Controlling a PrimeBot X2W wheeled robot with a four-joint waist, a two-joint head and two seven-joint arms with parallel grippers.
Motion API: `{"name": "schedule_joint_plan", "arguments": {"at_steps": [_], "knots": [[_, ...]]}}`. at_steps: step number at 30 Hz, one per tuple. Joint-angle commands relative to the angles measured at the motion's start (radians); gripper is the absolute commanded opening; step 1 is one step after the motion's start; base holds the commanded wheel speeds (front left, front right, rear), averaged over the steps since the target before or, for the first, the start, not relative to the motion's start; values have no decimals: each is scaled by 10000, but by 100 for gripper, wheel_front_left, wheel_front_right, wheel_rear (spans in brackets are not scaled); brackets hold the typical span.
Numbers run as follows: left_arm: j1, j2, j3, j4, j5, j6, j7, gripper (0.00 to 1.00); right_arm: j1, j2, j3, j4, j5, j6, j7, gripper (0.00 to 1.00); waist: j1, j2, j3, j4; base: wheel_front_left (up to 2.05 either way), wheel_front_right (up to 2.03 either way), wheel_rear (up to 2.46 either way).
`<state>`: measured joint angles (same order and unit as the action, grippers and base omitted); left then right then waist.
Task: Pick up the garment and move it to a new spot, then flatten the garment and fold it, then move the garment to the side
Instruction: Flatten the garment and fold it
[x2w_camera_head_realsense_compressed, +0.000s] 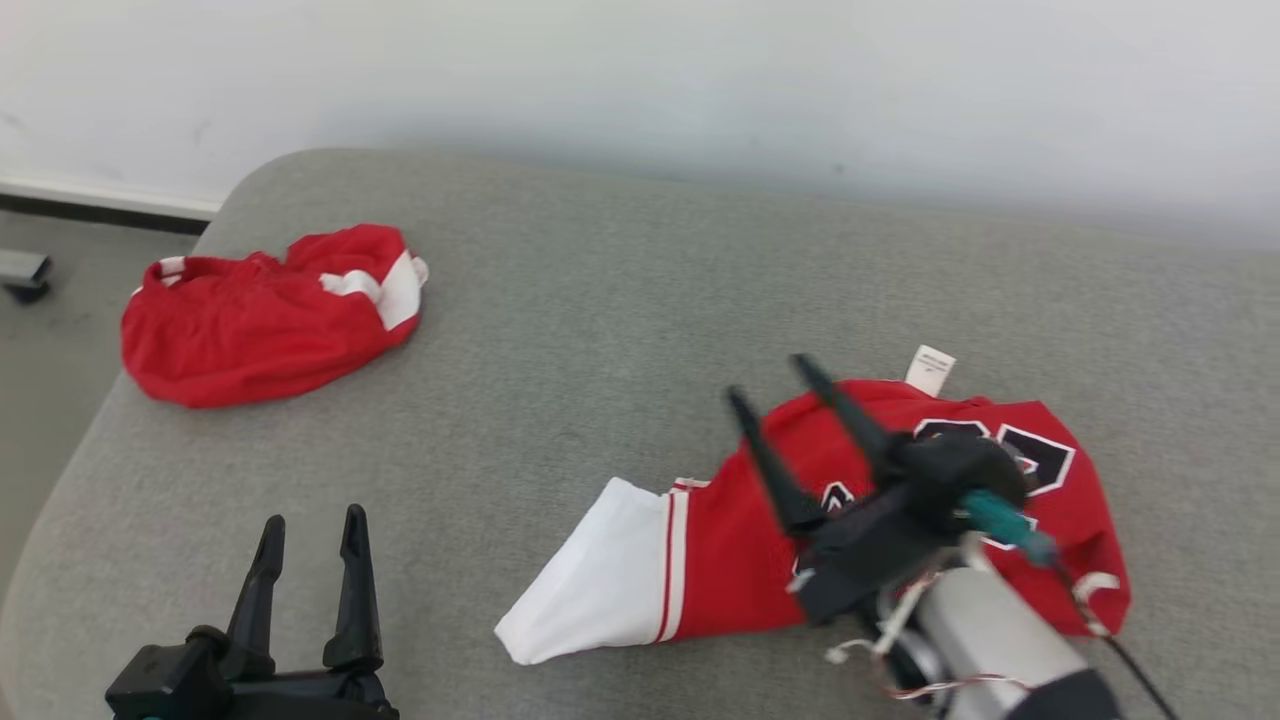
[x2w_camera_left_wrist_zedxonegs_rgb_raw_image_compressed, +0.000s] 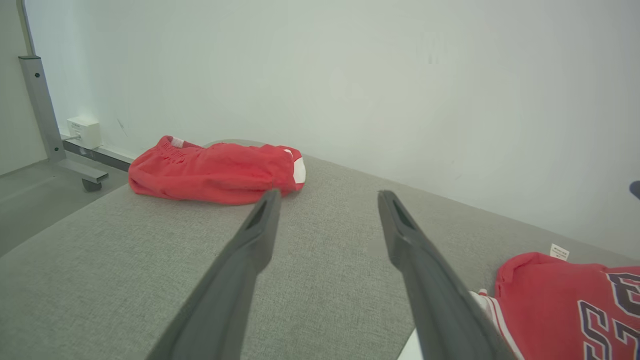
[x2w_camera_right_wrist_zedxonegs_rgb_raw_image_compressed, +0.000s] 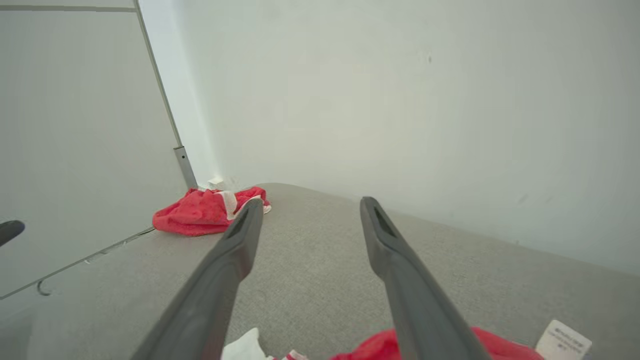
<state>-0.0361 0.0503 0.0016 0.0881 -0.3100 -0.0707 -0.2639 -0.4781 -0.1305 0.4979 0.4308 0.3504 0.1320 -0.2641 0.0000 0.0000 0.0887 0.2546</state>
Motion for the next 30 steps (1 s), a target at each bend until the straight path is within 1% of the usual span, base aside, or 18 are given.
{"name": "schedule_joint_plan", "arguments": {"at_steps": [1,4,7,10,14,18,22,27,30], "knots": [[60,5,60,-20,36,-33,-9,100,274,-129,-270,-186,-134,-25,-2,100,0,0,-134,-370,0,0,0],[63,2,105,-27,121,-87,-9,100,952,-489,-1298,-756,-356,-25,-4,100,0,0,-168,-593,0,0,0],[85,5,170,-38,196,-110,-9,100,1766,-680,-2315,-1319,-558,-25,-4,100,0,0,-180,-777,0,0,0],[108,7,269,-55,229,-153,-9,100,2596,-699,-3255,-1812,-716,-25,-4,100,0,0,-174,-939,0,0,0],[173,5,366,-70,316,-186,-9,100,3612,-470,-4121,-2325,-849,-25,-4,100,0,0,-179,-1120,0,0,0],[227,4,411,-99,392,-228,-9,100,4209,-215,-4522,-2597,-949,-25,-4,100,0,0,-114,-1282,0,0,0],[169,4,401,-85,398,-239,-9,100,4368,-102,-4626,-2715,-1030,-25,-4,100,0,0,-56,-1373,0,0,0],[97,4,326,-81,389,-192,-9,100,4174,-183,-4650,-2689,-1044,-25,-4,100,0,0,-51,-1360,0,0,0],[93,4,278,-92,341,-170,-9,100,4014,-337,-4587,-2638,-1045,-25,-5,100,0,0,-55,-1313,0,0,0]]}}
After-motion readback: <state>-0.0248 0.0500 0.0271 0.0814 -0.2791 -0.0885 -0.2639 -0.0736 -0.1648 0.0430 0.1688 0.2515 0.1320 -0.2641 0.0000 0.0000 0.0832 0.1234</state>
